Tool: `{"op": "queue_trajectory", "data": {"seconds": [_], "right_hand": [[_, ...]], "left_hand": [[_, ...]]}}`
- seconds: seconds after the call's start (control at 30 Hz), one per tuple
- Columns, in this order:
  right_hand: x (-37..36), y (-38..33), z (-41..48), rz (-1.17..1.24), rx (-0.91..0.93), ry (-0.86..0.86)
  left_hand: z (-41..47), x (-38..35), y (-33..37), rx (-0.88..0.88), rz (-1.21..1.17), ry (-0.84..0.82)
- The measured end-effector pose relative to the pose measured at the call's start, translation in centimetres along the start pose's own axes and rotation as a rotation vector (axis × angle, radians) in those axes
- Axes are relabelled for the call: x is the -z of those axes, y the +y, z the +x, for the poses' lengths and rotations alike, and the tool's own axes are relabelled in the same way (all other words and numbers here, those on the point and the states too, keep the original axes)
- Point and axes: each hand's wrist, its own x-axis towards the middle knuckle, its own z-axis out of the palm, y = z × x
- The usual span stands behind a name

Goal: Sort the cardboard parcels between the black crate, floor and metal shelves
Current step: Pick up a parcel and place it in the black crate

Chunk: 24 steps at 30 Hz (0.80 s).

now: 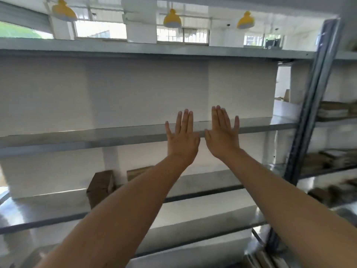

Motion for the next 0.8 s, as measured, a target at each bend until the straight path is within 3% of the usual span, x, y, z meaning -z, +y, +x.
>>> {"op": "queue_trajectory", "data": {"seconds": [0.43, 0.8], "right_hand": [[0.3, 19.2, -10.7, -0.174, -0.397, -0.104], [-3.8, 29.2, -10.0, -0.282, -0.670, -0.179]], "left_hand": [[-0.5, -4.2, 22.6, -0.351, -0.427, -0.084], [2.4, -11.9, 33.8, -0.578, -0.623, -0.177]]}}
